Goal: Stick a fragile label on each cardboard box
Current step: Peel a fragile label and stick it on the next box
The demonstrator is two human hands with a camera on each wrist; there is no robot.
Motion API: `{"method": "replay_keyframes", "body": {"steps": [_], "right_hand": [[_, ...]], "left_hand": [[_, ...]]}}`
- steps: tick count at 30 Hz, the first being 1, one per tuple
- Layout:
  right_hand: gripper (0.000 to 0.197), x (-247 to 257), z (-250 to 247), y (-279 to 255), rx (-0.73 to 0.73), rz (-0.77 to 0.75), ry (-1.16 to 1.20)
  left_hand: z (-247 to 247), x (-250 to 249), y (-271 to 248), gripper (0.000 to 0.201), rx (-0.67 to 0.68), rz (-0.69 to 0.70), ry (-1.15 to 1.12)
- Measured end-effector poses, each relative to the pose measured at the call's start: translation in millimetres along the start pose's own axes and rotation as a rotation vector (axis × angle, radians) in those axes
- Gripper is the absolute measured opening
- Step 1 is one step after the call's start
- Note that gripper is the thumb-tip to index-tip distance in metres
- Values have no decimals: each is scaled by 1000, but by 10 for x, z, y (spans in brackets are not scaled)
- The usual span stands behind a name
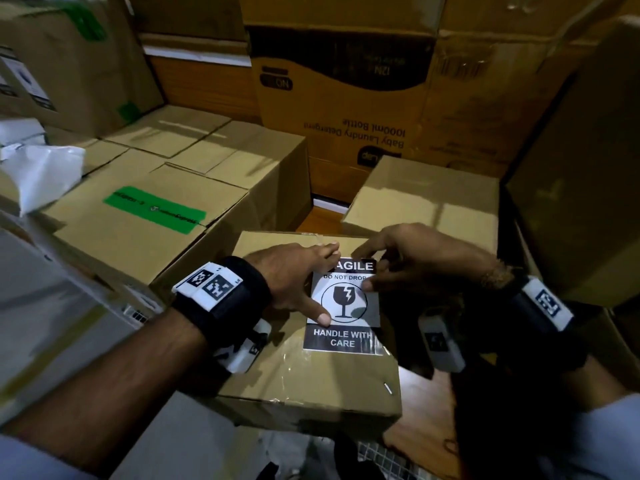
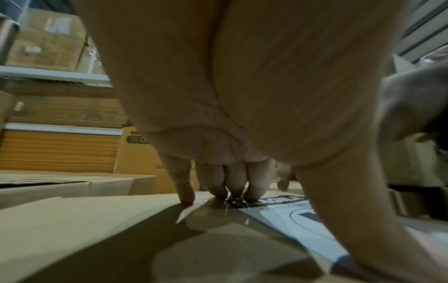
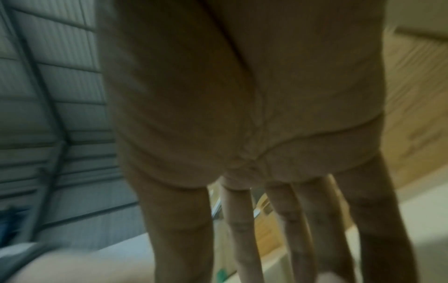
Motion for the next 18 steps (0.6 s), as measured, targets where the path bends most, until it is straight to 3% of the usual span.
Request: {"method": "replay_keyframes", "body": {"steps": [4,18], "right_hand": [[39,184,185,-49,-85,-164,-155],[69,48,386,-106,-170,-70,-111]], "left_hand": [[7,2,6,114,-10,-9,-13],[0,-24,-14,113,-9,-43,-51]]}}
Point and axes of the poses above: each hand's wrist, its own y-axis towards the middle knuckle, its own z-axis out of the palm, x = y × z, the point moved 8 cm from there along y, towards the middle knuckle, and after that the axes turned 2 degrees about x, right-handed, at the moved point
